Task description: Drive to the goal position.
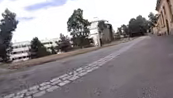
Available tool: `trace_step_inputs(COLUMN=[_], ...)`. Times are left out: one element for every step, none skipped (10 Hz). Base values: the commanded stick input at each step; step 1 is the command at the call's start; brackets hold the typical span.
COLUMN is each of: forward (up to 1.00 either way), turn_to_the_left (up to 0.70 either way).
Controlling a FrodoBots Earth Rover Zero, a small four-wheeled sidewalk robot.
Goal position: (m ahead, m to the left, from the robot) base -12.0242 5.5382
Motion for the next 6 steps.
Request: trace_step_inputs(forward=[0.00,0.00,0.00,0.00,0.00,0.00], turn_to_the_left=[0.70,0.70,0.70,0.70,0.70,0.70])
